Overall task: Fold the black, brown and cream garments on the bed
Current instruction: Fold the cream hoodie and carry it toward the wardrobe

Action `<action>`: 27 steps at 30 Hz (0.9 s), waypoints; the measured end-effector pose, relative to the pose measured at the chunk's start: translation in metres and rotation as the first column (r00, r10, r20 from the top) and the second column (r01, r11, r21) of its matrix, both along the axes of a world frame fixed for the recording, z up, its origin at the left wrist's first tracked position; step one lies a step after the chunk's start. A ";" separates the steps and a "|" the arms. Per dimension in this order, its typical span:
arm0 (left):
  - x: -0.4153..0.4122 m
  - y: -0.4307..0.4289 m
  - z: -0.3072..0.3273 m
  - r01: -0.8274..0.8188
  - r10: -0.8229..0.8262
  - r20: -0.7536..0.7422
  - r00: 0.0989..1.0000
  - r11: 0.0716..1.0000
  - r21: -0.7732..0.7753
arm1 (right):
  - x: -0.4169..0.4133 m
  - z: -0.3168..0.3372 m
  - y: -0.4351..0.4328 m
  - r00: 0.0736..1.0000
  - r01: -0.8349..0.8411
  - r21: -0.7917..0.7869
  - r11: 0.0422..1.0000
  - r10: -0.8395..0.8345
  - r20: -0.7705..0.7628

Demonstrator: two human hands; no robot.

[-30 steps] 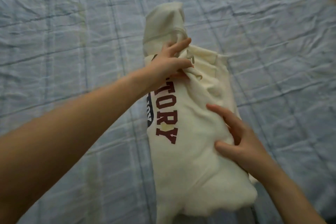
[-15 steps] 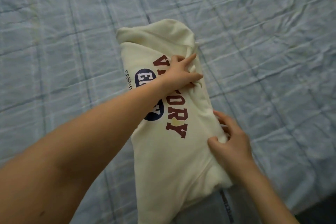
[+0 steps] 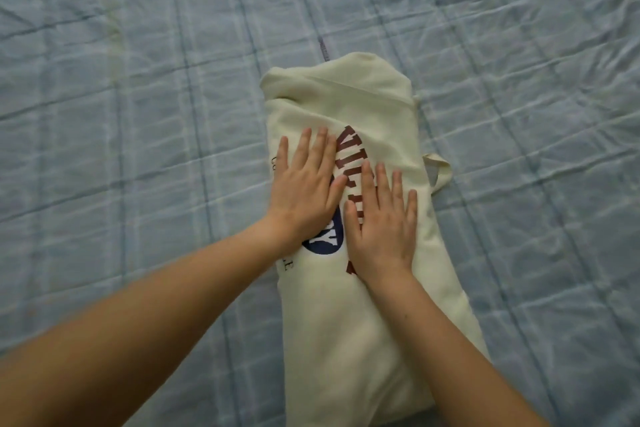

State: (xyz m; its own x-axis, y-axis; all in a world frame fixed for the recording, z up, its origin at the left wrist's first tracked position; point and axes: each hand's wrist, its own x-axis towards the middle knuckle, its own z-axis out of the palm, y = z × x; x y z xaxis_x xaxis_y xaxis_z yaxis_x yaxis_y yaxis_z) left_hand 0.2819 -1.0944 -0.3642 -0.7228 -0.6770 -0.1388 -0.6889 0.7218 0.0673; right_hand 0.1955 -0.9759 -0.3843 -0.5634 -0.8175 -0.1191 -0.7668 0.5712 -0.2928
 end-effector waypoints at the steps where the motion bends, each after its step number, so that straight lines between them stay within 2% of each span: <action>1: -0.001 0.002 -0.007 -0.007 0.007 -0.013 1.000 1.000 -0.007 | -0.001 -0.007 0.001 1.000 -0.003 -0.005 1.000 0.003 0.004; 4: 0.001 0.002 -0.015 -0.015 0.015 -0.011 1.000 1.000 0.012 | 0.002 -0.009 -0.001 1.000 -0.004 0.001 1.000 0.004 0.000; 6: 0.000 -0.001 -0.007 0.005 -0.005 0.003 1.000 0.999 0.050 | -0.001 0.002 -0.003 0.999 0.004 0.006 1.000 -0.004 0.049; 9: -0.002 -0.022 0.016 0.056 -0.043 -0.115 0.992 0.992 0.114 | -0.017 0.029 -0.015 0.995 0.000 -0.136 0.991 0.014 0.103; 11: -0.003 -0.047 0.028 0.078 -0.073 -0.205 0.976 0.997 0.017 | -0.034 0.044 -0.042 0.996 -0.060 -0.228 0.972 0.074 0.055; 12: -0.004 -0.060 0.031 0.071 -0.078 -0.193 0.978 0.996 -0.046 | -0.043 0.048 -0.060 0.994 -0.099 -0.239 0.966 0.106 0.019; 13: -0.006 -0.073 0.031 0.053 -0.066 -0.166 0.984 0.995 -0.081 | -0.051 0.051 -0.079 0.990 -0.140 -0.228 0.964 0.139 -0.023; 15: -0.012 -0.097 0.025 0.003 -0.010 -0.114 0.993 0.998 -0.059 | -0.066 0.046 -0.111 0.977 -0.204 -0.138 0.969 0.192 -0.094; 19: -0.026 -0.127 -0.006 -0.069 0.078 -0.056 0.995 0.987 0.146 | -0.086 0.009 -0.137 0.976 -0.213 0.064 0.975 0.216 -0.039; 23: -0.032 -0.137 -0.035 -0.081 0.090 -0.042 0.995 0.980 0.184 | -0.087 -0.018 -0.141 0.973 -0.217 0.033 0.976 0.219 -0.069; 27: -0.033 -0.138 -0.035 -0.080 0.087 -0.023 0.996 0.975 0.210 | -0.087 -0.016 -0.143 0.973 -0.209 0.088 0.974 0.216 -0.078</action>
State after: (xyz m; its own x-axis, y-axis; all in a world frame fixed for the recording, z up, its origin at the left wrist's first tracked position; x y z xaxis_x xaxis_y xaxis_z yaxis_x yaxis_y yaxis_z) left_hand 0.2491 -1.2321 -0.3993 -0.6715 -0.6936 -0.2607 -0.7410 0.6298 0.2330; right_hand 0.1082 -1.1190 -0.4007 -0.3886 -0.9097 -0.1465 -0.8936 0.4108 -0.1807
